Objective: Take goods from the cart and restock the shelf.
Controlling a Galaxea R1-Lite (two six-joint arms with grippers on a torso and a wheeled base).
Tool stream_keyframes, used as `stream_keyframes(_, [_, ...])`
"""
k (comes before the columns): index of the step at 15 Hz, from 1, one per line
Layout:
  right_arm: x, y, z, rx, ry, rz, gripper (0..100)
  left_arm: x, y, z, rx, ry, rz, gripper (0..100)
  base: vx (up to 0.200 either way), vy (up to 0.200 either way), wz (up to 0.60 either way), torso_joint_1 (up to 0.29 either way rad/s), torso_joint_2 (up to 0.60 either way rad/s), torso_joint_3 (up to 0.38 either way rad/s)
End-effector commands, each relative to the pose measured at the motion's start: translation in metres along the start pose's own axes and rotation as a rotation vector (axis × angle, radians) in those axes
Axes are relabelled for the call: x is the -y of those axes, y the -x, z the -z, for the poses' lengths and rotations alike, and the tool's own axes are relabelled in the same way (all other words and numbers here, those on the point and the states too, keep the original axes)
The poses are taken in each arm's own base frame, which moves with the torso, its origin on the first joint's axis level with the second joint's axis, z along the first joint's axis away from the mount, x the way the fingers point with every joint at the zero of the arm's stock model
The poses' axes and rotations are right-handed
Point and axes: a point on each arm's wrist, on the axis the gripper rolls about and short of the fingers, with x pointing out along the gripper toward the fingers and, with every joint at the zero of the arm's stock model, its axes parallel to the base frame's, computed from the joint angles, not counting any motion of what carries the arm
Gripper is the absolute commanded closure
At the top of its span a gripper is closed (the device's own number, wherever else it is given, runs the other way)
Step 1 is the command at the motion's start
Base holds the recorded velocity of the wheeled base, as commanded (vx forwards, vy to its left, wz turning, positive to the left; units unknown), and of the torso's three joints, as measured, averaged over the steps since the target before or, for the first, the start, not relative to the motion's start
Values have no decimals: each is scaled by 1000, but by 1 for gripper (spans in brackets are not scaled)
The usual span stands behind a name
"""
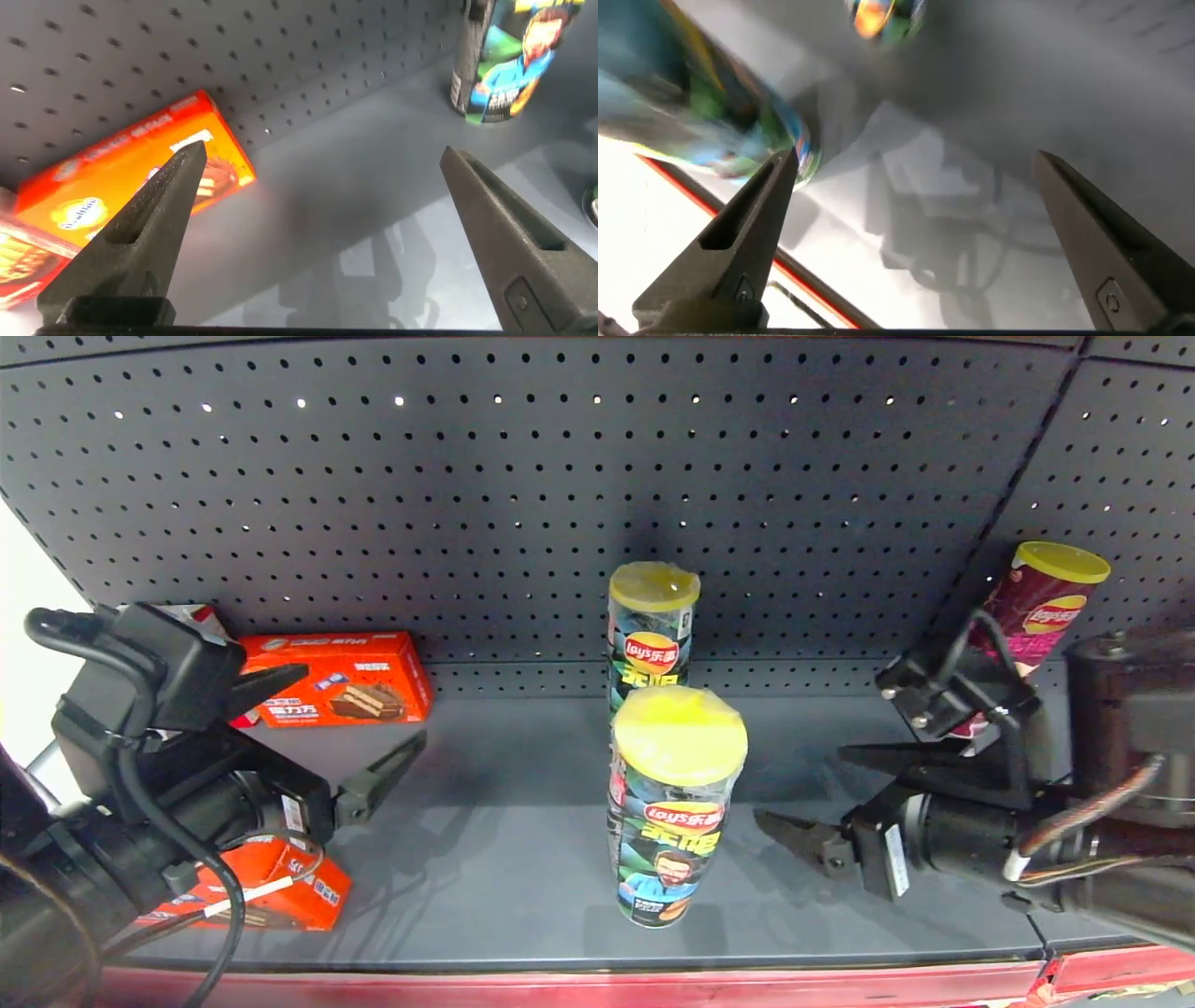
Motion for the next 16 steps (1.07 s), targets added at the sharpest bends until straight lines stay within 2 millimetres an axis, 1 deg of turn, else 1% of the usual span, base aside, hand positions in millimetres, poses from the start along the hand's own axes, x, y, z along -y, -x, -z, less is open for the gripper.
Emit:
stream_keyframes(1, [11,57,-12,161,-31,43,0,-6,20,-16,90,7,-33,0,0,0,0,0,0,0])
stream_keyframes(2, [16,94,-4,239,-44,44,0,-7,32,-18,116,7,-38,0,0,0,0,0,0,0])
stream_keyframes(3, [19,115,5,279,-51,38,0,-7,42,-18,132,8,-44,0,0,0,0,0,0,0])
stream_keyframes(5, [24,146,32,333,-61,34,0,-6,60,-12,149,9,-47,0,0,0,0,0,0,0])
stream_keyframes(7, [26,162,53,360,-68,38,0,-6,70,-10,166,7,-52,0,0,0,0,0,0,0])
stream_keyframes(8, [26,172,82,375,-67,19,0,-6,86,-8,196,6,-66,0,0,0,0,0,0,0])
stream_keyframes(11, [26,184,124,403,-69,2,0,-4,112,8,205,-15,-108,0,0,0,0,0,0,0])
stream_keyframes(12, [26,185,138,401,-72,25,0,-2,124,16,216,-46,-116,0,0,0,0,0,0,0])
stream_keyframes(13, [26,184,147,373,-74,62,0,0,133,24,223,-53,-119,0,0,0,0,0,0,0])
stream_keyframes(14, [26,183,153,354,-72,79,0,0,137,27,219,-55,-120,0,0,0,0,0,0,0])
stream_keyframes(16, [23,182,180,296,-56,134,0,3,153,39,180,-60,-99,0,0,0,0,0,0,0])
